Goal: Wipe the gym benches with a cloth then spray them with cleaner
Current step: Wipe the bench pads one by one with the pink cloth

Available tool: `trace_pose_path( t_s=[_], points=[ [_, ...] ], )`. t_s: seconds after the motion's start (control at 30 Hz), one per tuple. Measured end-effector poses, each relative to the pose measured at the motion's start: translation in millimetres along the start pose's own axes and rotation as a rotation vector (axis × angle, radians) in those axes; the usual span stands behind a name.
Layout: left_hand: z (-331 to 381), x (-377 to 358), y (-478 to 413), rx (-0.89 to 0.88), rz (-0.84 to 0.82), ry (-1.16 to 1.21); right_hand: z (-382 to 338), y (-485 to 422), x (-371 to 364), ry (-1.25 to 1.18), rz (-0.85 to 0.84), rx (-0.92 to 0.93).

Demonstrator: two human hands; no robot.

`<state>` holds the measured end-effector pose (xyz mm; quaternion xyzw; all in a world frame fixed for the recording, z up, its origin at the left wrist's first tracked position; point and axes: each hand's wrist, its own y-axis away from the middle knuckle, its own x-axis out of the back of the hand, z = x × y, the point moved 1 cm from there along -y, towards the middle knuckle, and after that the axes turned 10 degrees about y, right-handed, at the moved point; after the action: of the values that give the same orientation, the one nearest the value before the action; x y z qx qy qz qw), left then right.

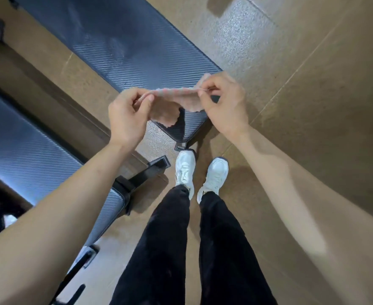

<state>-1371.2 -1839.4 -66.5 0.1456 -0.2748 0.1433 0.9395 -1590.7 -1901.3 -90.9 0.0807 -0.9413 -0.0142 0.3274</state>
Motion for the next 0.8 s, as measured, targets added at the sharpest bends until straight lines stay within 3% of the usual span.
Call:
trace_pose_path(
  t_s=[0.13, 0.3, 0.37, 0.5, 0.63, 0.8],
  points=[
    [-18, -13, 29, -0.025, -0.015, -0.040, 18, 22, -9, 0.065, 0.008, 0.097],
    [-75, -43, 56, 0.106, -0.329, -0.124, 72, 46, -36, 0.355, -0.404, 0.002],
    [-84, -53, 56, 0.171, -0.396, -0.073, 78, 49, -44, 0.544, -0.425, 0.058],
    [-93, -57, 39, 0.330, -0.166, 0.064, 61, 38, -70, 0.590, -0.253, 0.230],
    [-106, -57, 23, 0.434, 0.095, 0.117, 43, 23, -118, 0.724, -0.412, 0.375],
    [-110, -60, 20, 0.453, 0.089, 0.155, 52, 3, -155, 0.954, -0.578, 0.551]
  ],
)
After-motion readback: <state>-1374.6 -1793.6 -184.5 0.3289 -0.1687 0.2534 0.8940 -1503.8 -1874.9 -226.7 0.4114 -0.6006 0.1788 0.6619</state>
